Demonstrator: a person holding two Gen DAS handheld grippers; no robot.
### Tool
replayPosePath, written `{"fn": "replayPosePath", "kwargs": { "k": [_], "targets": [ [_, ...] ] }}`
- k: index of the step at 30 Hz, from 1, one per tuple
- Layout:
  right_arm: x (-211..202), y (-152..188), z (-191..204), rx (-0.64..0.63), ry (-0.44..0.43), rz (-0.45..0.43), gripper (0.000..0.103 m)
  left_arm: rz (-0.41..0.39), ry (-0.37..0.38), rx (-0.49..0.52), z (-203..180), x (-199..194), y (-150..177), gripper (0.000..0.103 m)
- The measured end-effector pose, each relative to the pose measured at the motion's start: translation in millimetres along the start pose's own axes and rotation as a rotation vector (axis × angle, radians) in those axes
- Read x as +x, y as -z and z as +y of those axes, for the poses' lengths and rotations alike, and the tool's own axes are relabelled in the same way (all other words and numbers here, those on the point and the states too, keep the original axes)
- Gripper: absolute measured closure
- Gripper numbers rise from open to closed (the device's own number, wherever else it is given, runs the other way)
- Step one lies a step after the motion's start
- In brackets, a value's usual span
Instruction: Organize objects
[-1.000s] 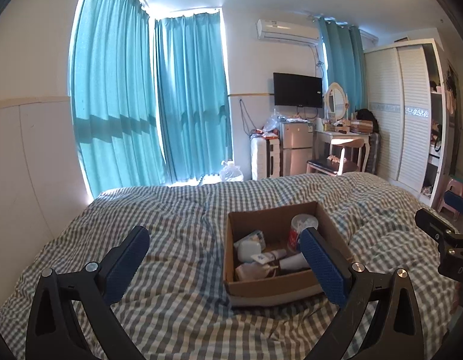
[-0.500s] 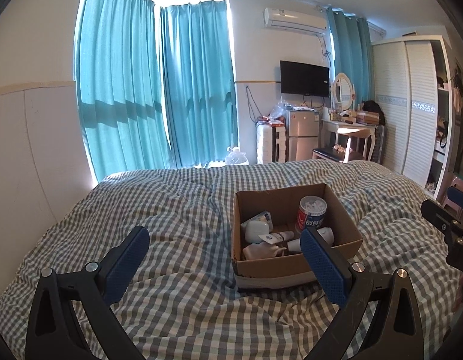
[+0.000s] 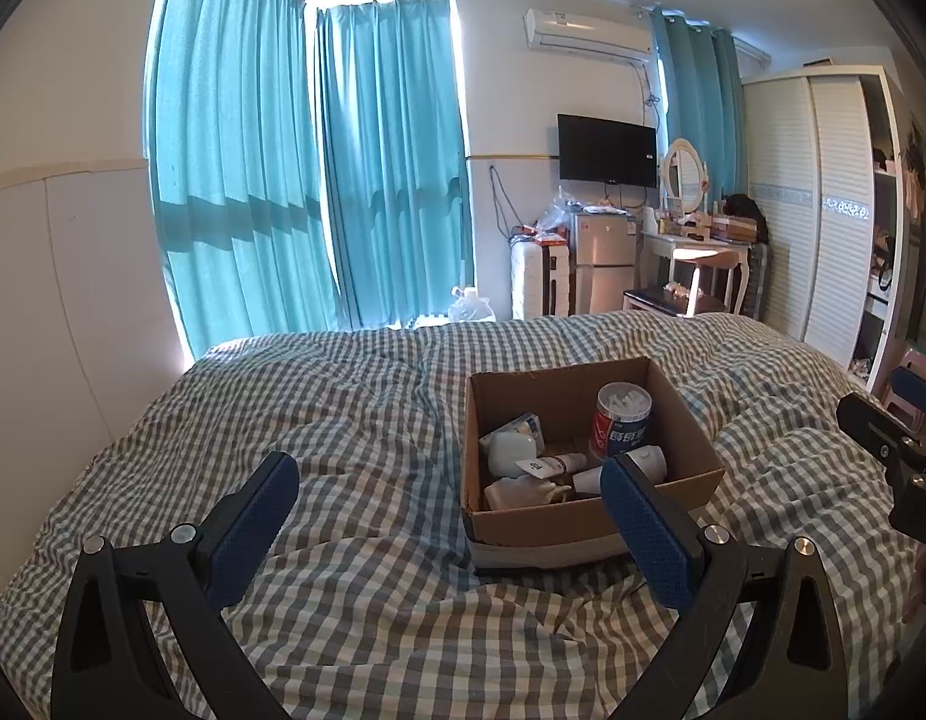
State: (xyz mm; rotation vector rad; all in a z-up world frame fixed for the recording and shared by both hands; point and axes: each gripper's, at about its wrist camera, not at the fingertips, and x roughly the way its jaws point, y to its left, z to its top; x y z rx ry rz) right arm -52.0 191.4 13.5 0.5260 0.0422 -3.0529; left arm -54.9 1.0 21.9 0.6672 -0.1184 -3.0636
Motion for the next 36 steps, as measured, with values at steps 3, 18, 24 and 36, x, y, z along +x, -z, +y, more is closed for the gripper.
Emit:
{"fn": "replayPosePath", "kwargs": {
  "k": [3, 18, 24, 36],
  "targets": [
    [0.6, 1.1, 1.4, -0.005, 0.001, 0.002, 0.002, 0.0, 0.0, 0.005, -0.9, 0.1, 1.4, 0.0],
    [3.1, 2.8, 5.1, -0.005, -0.009, 0.021, 0.002, -0.01, 0.003, 0.006, -1.5, -1.4, 6.1, 0.0],
    [3.3, 4.9, 5.7, -0.003, -0.013, 0.024, 0.002, -0.013, 0.003, 0.007, -2.8, -2.8, 8.2, 0.0],
    [2.9, 6.2, 7.0, 0.0, -0.017, 0.031, 0.002, -0.015, -0.023, 0.005, -0.5, -4.2, 10.5, 0.0]
  ]
}}
